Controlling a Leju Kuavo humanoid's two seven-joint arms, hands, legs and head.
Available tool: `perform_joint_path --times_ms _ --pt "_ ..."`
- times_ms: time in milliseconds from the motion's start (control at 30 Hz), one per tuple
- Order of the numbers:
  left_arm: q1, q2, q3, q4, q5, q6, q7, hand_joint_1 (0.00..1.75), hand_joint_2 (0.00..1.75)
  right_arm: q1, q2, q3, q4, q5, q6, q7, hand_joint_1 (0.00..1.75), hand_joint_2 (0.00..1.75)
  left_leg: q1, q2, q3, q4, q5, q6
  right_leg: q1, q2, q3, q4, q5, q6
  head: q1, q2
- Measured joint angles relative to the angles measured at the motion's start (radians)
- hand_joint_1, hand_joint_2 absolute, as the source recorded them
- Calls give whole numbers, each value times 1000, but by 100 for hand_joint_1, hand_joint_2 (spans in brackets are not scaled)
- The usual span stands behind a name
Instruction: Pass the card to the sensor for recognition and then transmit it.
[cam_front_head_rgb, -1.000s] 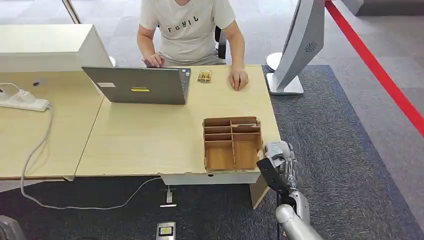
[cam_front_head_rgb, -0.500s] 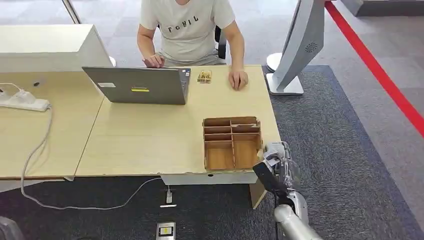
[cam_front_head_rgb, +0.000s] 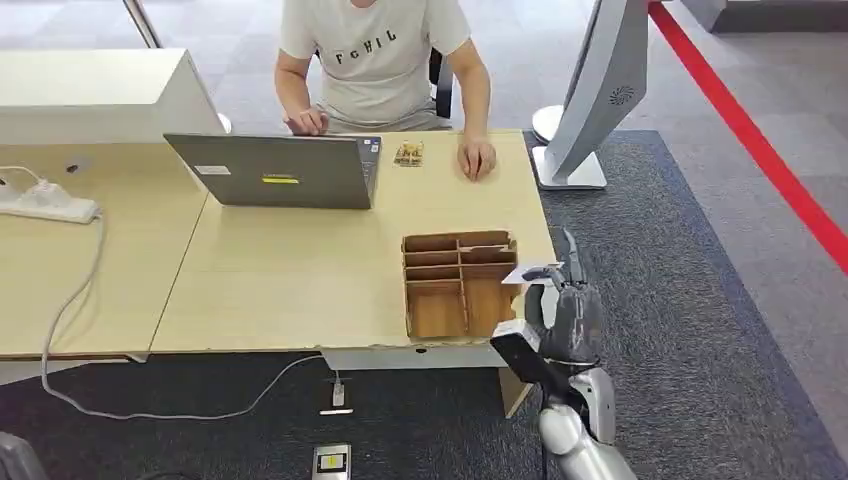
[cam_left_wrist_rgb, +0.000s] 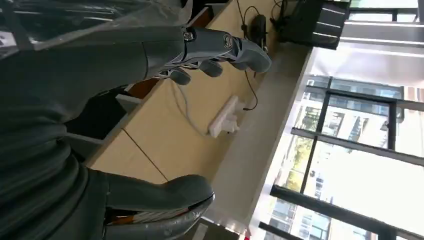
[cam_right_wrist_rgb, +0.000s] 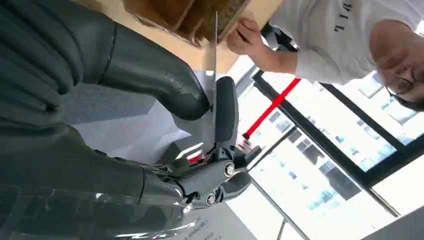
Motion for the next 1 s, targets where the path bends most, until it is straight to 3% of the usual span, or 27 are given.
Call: perform_joint_path --times_ms 300,533,700,1000 --pt "-1 3 0 0 6 0 0 0 175 6 1 0 -143 21 0 27 175 175 0 0 0 0 0 0 0 0 0 0 0 0 0 0" --pt "-3 9 -1 0 15 -33 0 0 175 -82 6 31 -131 3 2 41 175 175 0 0 -1 0 0 0 0 0 0 1 0 0 0 0" --pt "-9 10 -1 0 16 -71 0 0 175 -229 51 109 -34 32 20 89 175 175 0 0 0 0 2 -1 0 0 0 2 0 0 0 0" --pt "-6 14 -9 2 5 -43 0 0 175 -428 169 203 230 56 8 76 175 175 0 -2 -2 0 2 -2 0 -1 -1 3 0 0 0 0"
